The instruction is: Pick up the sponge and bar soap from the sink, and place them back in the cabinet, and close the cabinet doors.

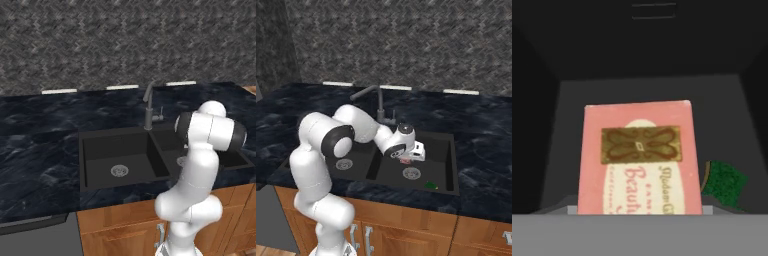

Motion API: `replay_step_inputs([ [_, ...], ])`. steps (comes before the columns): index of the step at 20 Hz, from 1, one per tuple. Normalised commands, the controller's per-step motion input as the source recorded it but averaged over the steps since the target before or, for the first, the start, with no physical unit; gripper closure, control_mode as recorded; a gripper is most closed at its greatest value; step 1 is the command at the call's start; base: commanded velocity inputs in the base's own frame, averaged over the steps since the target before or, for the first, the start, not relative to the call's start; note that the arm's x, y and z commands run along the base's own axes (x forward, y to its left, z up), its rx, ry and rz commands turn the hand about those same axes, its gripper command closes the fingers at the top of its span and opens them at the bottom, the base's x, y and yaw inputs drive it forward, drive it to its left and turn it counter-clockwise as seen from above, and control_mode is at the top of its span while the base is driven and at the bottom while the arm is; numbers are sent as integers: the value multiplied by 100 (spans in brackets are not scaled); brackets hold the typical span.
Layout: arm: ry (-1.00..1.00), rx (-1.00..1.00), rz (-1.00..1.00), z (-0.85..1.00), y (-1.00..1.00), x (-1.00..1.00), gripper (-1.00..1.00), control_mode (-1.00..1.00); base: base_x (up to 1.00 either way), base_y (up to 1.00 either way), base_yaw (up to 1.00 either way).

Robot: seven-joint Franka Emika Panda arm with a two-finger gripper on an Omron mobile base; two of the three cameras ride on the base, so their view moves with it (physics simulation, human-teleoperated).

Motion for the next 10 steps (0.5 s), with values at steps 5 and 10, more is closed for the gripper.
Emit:
replay_step_inputs([
  [5, -6, -2, 0, 100, 39, -18, 100, -100, 0, 0, 0],
  [10, -4, 0, 0, 100, 33, -36, 100, -100, 0, 0, 0],
])
